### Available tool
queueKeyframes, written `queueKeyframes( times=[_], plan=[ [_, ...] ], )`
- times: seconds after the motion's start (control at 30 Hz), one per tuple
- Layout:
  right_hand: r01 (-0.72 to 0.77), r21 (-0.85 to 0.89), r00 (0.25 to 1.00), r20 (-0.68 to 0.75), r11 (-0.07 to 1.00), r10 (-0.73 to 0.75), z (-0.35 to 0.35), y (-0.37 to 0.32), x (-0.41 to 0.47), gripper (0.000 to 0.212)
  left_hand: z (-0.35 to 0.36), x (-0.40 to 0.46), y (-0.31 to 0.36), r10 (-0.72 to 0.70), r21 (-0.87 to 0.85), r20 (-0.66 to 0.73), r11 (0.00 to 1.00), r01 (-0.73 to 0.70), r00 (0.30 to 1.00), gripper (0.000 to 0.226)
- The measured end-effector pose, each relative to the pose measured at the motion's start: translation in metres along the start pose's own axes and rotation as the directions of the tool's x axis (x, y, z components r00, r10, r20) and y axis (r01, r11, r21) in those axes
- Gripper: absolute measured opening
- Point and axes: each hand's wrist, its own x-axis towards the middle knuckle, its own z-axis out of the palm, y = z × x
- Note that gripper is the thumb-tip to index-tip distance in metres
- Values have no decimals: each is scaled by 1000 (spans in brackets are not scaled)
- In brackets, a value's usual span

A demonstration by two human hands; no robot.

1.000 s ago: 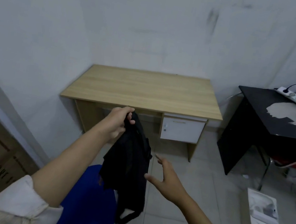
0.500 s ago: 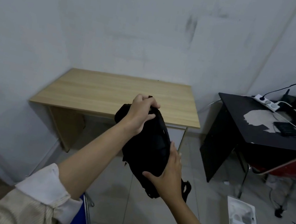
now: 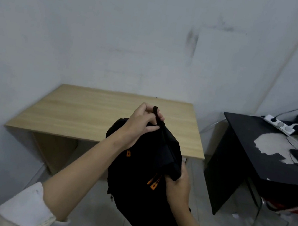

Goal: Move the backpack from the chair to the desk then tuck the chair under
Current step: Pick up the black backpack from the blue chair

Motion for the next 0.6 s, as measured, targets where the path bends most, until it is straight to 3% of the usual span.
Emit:
queueKeyframes(
  times=[0.1,0.17,0.23,0.3,0.37,0.43,0.5,0.6],
  plan=[
    [45,82,999,-1,996,-45,19,-13,50,38,-29,42,8,91,98,-57,992,-85,994,27],
    [81,141,996,20,987,-85,31,-20,85,28,-54,68,11,242,203,-143,956,-211,960,17],
    [109,185,992,45,977,-119,37,-25,117,21,-83,91,8,467,414,-263,845,-339,844,8],
    [145,223,986,52,964,-160,39,-29,149,25,-115,117,-6,583,583,-331,745,-325,742,17],
    [185,266,976,60,946,-208,36,-37,174,34,-141,135,-27,485,599,-363,775,-199,796,36],
    [196,287,974,55,938,-220,34,-41,200,41,-158,154,-55,258,542,-353,840,-28,899,53],
    [195,289,974,55,937,-220,31,-44,220,45,-164,166,-77,75,491,-276,868,74,958,68],
    [155,293,980,78,943,-185,32,-42,259,41,-167,196,-93,-56,475,-138,872,116,989,64]
  ],
)
